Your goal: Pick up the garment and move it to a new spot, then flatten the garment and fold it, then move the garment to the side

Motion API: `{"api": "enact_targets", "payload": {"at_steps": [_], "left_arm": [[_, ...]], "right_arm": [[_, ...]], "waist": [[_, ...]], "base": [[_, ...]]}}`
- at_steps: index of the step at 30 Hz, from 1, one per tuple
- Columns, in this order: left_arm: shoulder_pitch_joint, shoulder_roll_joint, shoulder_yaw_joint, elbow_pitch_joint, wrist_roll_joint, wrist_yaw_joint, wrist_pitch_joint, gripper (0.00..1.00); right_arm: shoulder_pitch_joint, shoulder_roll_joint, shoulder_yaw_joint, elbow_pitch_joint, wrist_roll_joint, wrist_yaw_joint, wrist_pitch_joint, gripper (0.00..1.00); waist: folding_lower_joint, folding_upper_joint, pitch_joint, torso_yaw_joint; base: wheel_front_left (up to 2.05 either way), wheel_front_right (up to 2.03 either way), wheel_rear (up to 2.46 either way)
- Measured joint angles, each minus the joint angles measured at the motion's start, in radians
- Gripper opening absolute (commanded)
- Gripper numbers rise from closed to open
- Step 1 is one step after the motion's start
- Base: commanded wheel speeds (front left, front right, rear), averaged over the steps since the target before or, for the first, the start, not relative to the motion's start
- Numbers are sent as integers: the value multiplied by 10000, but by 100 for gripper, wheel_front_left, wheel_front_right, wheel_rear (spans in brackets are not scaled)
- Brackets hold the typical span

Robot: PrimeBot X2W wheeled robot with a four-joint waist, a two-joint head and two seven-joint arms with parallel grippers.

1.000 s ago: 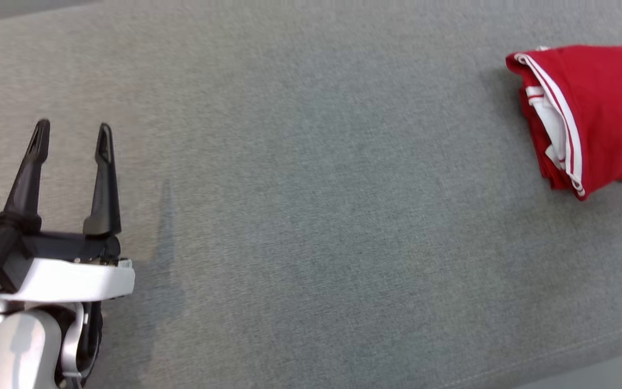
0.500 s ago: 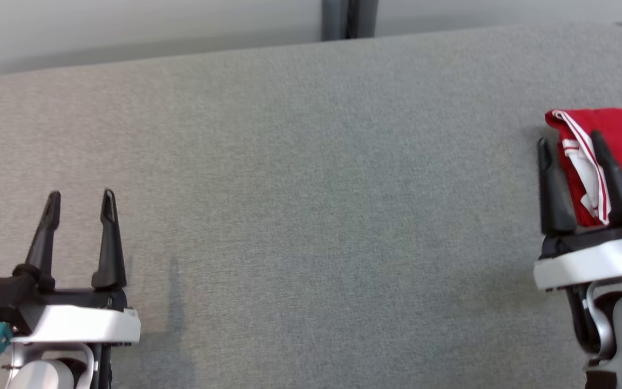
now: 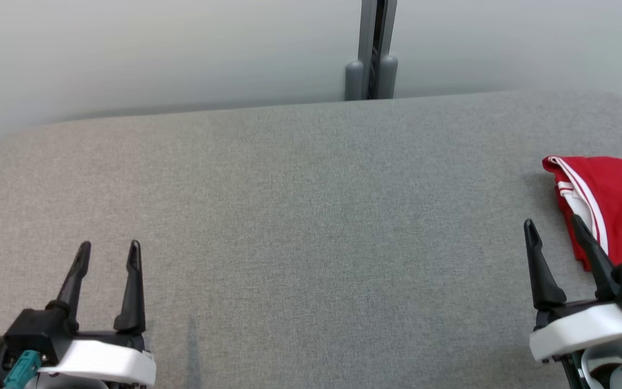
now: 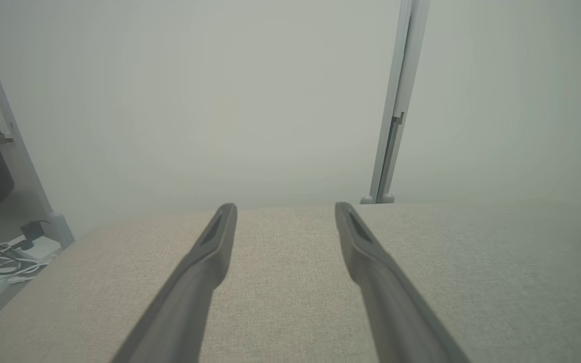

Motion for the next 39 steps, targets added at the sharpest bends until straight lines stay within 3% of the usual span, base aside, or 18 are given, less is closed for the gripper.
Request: {"api": "enact_targets", "payload": {"at_steps": [12,39], "left_arm": [[593,82,-65,226,-169,25,136,100],[720,236,-33,426,-403,138,274,100]], "right_arm": [[1070,29,-35,-525,107,0,391,100],[1293,33,73,-725,291,0,491,100]], "waist": [[0,0,-786,-34],[0,0,-918,-97]], "base": [[0,0,0],[0,0,0]]}}
